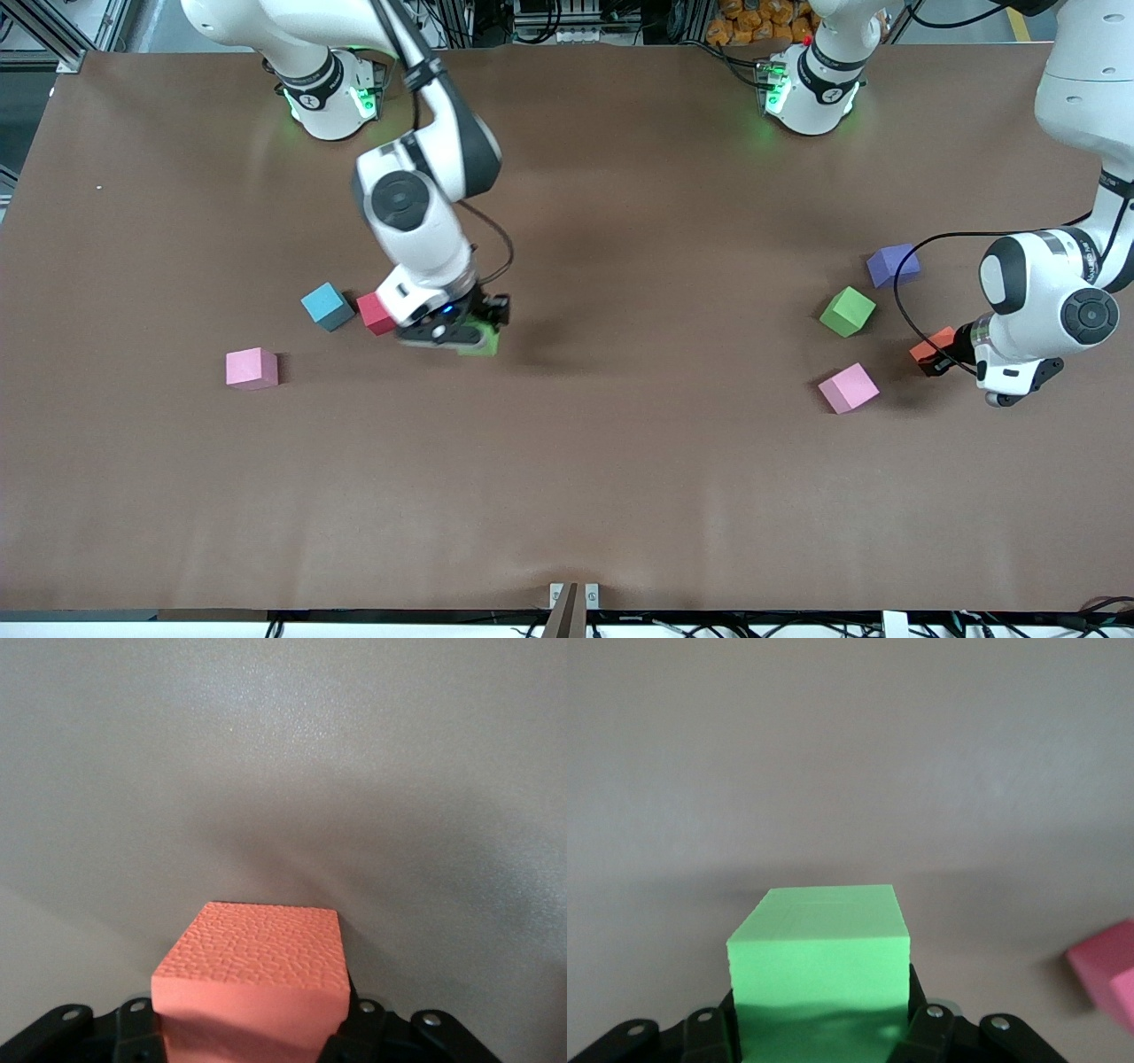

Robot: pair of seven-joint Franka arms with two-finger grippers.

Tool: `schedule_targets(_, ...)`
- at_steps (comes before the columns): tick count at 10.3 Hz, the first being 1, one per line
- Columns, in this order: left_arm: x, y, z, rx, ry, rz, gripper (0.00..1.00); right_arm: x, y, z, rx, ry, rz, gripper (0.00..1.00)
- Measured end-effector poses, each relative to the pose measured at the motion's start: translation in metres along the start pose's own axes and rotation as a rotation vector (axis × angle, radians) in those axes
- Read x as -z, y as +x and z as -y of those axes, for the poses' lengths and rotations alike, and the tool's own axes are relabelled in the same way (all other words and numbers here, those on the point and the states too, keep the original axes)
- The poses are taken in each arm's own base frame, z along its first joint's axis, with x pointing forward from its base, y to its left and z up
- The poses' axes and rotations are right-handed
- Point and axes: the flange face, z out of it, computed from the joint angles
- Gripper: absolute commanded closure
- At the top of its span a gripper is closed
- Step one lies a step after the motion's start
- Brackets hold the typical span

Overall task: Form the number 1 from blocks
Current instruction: 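Lift both held cubes and carry them toward the table center, then place the green cube at center with the right gripper while the left gripper carries orange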

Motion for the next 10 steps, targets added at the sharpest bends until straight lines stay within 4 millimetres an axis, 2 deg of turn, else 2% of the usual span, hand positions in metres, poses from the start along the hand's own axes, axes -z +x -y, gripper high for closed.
schedule_targets(3, 0.006, 0.004, 0.0, 0.002, -0.003, -0.012, 1.0, -0.022, -0.047, 0.015, 0.053, -0.035, 0.062, 0.36)
schedule_targets(4, 0.016, 0.005, -0.001, -0.001, -0.003, -0.02, 1.0, -0.024, -0.064, 0.024, 0.058, -0.037, 0.072, 0.36)
schedule_targets(6, 0.05, 0.001, -0.011, -0.019, 0.002, -0.027, 1.0, -0.02, -0.101, 0.056, 0.051, -0.024, 0.066, 0.36)
schedule_targets(8, 0.088, -0.014, -0.036, -0.066, -0.01, -0.045, 1.0, -0.022, -0.136, 0.081, 0.028, -0.024, 0.066, 0.36)
schedule_targets(10, 0.103, -0.038, -0.074, -0.129, -0.024, -0.035, 1.0, -0.03, -0.161, 0.094, -0.043, -0.009, 0.044, 0.36)
